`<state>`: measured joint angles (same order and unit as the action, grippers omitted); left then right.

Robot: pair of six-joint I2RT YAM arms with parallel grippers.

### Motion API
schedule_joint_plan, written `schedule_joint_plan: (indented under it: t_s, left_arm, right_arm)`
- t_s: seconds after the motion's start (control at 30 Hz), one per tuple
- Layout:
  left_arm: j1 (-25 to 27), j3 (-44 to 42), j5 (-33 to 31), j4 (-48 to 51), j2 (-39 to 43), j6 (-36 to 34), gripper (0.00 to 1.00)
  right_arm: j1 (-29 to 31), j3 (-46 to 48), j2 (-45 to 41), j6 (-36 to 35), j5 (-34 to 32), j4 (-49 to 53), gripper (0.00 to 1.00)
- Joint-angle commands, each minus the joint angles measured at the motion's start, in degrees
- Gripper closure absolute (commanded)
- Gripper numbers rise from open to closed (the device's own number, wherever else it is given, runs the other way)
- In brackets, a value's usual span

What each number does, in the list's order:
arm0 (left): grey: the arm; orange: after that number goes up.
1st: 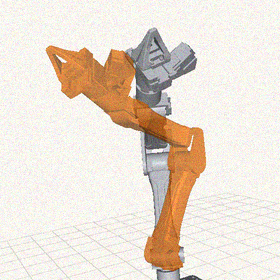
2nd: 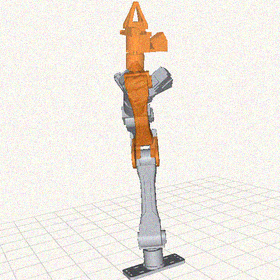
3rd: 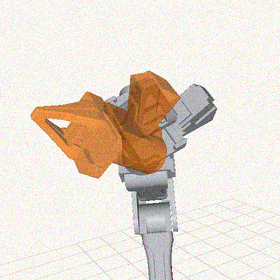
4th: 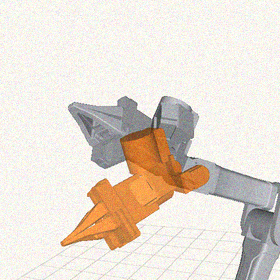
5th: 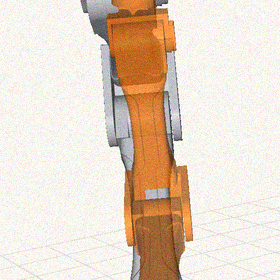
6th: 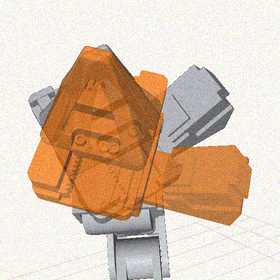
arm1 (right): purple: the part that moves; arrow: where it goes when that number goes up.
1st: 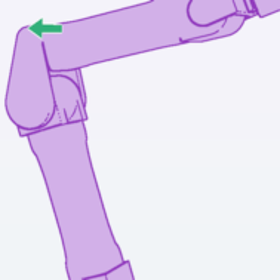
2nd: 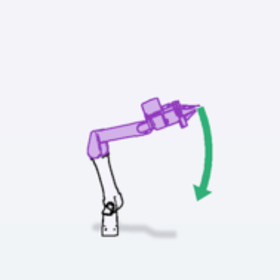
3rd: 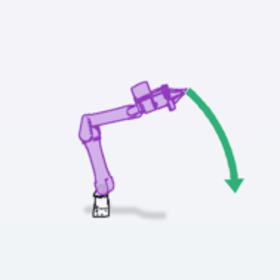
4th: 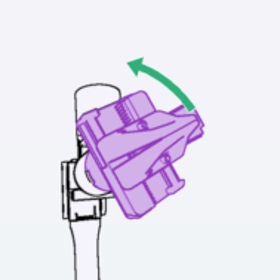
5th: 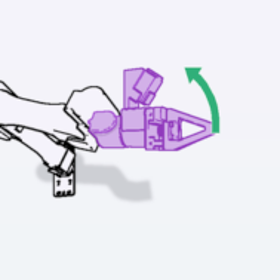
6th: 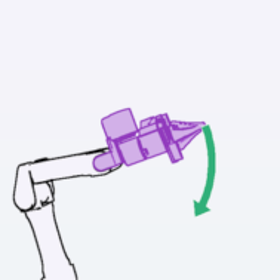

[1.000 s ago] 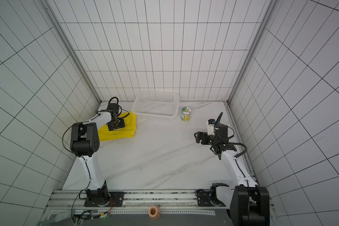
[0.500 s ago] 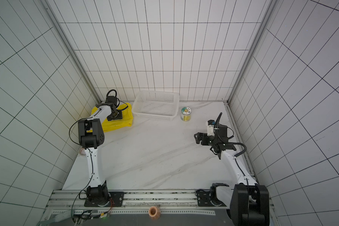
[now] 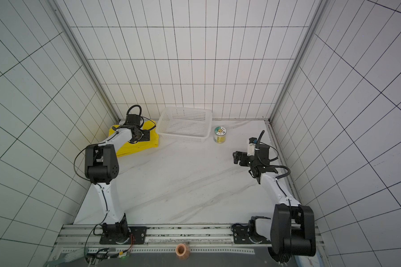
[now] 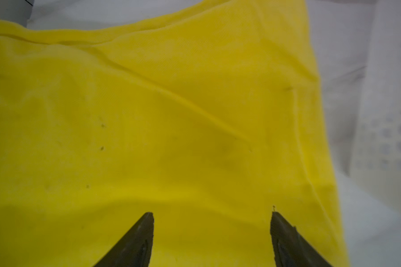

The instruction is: Fold and stack the trousers

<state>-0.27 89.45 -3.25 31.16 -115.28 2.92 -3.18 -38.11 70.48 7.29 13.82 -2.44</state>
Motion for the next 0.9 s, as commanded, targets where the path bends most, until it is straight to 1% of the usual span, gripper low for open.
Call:
schedule_joint_plan:
  t_s: [0.0, 0.1, 0.13, 0.17, 0.23, 0.3, 0.33, 0.37, 0.4, 0.43, 0.5, 0.53, 0.57, 0.63, 0.67, 0.7, 0.73, 0.77, 0.83, 0.87]
  left_arm:
    - [-0.33, -11.14, 1.59, -13.78, 11.47, -3.09, 0.2]
    - [-0.78, -24.65, 1.57, -24.89, 20.43, -3.36, 0.16]
    - [-0.7, -30.22, 1.28, -29.33, 23.71, -3.47, 0.14]
    - [-0.7, -34.07, 1.23, -33.18, 26.18, -3.45, 0.14]
    - [-0.74, -40.67, 0.76, -37.3, 29.65, -4.4, 0.13]
    - [-0.69, -46.69, 0.15, -40.52, 32.57, -4.52, 0.13]
    - [-0.61, -50.06, 0.15, -43.46, 34.23, -4.52, 0.13]
    - [-0.27, -53.59, 0.15, -47.68, 35.94, -4.52, 0.13]
    - [0.28, -56.36, -4.42, -51.61, 37.34, -5.08, 0.11]
    - [0.7, -59.24, -6.48, -56.39, 38.09, -4.69, 0.03]
    - [0.8, -62.68, -5.76, -63.8, 37.8, -4.91, 0.03]
    - [0.79, -63.09, -5.7, -65.89, 36.32, -5.01, 0.03]
    - [0.8, -62.93, -6.09, -66.01, 35.14, -4.88, 0.03]
    - [0.8, -62.3, -6.01, -64.9, 33.88, -3.95, 0.03]
    - [0.8, -63.02, -5.18, -66.82, 33.73, -2.29, 0.03]
    - [0.88, -64.64, -3.71, -70.8, 33.34, -1.82, 0.03]
    - [0.93, -66.07, -1.56, -75.49, 32.78, -2.15, 0.03]
    - [1.55, -67.39, -1.01, -78.16, 32.58, -1.98, 0.03]
    - [3.71, -68.08, -3.16, -80.28, 31.2, -3.59, 0.03]
    - [4.36, -68.18, -3.65, -81.29, 30.66, -4.37, 0.03]
  right_arm:
    - [-2.14, 1.37, 0.11, 0.38, -7.71, -14.92, 0.01]
    - [-2.61, 6.69, 0.96, -0.84, -11.85, -26.23, 0.01]
    - [-2.69, 8.35, 1.73, -1.54, -13.49, -29.4, 0.0]
    - [-2.83, 9.34, 2.88, -1.88, -15.16, -31.84, 0.0]
    - [-3.22, 10.9, 4.74, -3.19, -17.08, -35.58, 0.01]
    - [-3.6, 13.82, 6.11, -3.76, -18.62, -42.67, 0.01]
    - [-4.38, 14.47, 7.59, -2.59, -17.92, -45.42, 0.0]
    - [-5.47, 13.85, 9.12, -1.27, -15.66, -44.8, 0.0]
    - [-5.61, 14.49, 10.37, -0.97, -14.6, -47.17, 0.0]
    - [-5.77, 15.61, 11.84, -0.79, -13.6, -49.95, 0.01]
    - [-5.78, 17.71, 14.66, -0.88, -11.94, -56.23, 0.0]
    - [-5.74, 17.79, 15.6, -1.48, -10.78, -57.28, 0.0]
    - [-5.64, 16.34, 15.37, -2.36, -9.28, -53.57, 0.0]
    - [-4.11, 17.68, 16.24, -5.46, -6.93, -58.02, 0.0]
    - [-1.87, 18.54, 16.52, -7.67, -8.05, -59.35, 0.0]
    - [0.39, 19.55, 17.18, -9.26, -11.41, -62.35, 0.0]
    - [1.14, 20.77, 17.37, -9.38, -12.89, -64.35, 0.0]
    - [0.41, 21.45, 17.28, -8.42, -13.29, -64.56, 0.0]
    - [0.42, 23.06, 18.85, -8.17, -13.9, -69.96, 0.0]
    - [0.38, 22.8, 18.13, -8.29, -13.84, -67.76, 0.0]
